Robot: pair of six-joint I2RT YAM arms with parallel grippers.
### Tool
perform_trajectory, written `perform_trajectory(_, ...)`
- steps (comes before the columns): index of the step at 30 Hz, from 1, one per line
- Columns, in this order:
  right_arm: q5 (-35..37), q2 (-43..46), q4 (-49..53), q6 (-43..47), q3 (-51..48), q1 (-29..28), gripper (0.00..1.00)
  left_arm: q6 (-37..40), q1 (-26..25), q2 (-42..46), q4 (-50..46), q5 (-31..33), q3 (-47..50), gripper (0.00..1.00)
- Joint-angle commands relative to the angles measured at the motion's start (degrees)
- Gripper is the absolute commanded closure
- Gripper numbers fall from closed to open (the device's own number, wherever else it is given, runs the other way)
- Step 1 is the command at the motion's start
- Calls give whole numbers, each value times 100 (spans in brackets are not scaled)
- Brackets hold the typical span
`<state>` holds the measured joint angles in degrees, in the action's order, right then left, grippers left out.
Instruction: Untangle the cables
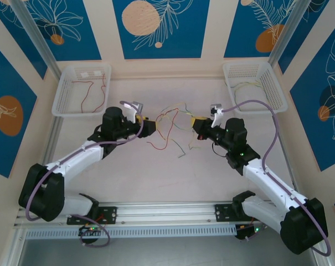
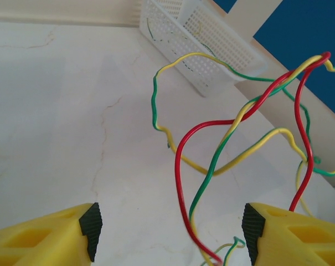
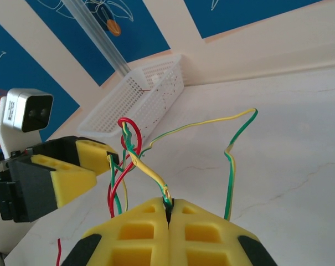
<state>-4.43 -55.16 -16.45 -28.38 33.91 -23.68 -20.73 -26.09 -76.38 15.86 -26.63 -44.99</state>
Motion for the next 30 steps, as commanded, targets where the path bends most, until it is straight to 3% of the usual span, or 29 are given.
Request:
perform_trajectory(1,185,146,-269,220,-41,-82,100,-80,16,-109,277,-273,-253,32)
perform_trajectory(5,280,223,-340,236,-78,-141,100,-141,5,-320,336,-331,-291,37)
perform_trajectory(11,339,285,-245,333,-42,-182,100,-155,-2,-375,396,-267,-304,78)
perform_trajectory(16,363,314,-244,342,-74,-190,100,-89,-1,-350,268,-230,-366,87)
perform_trajectory(18,411,317,-276,333,-103,-200,100,-80,-2,-334,267,-199,-352,100)
perform_trajectory(22,699,333,-106,406,-106,-198,100,-28,-2,-165,115,288,-247,100)
perform_trajectory(25,1257,325,255,435,-41,-169,100,-27,9,190,144,1124,36,100)
perform_trajectory(30,1447,443,423,518,-126,-40,100,32,107,703,-23,2124,319,100)
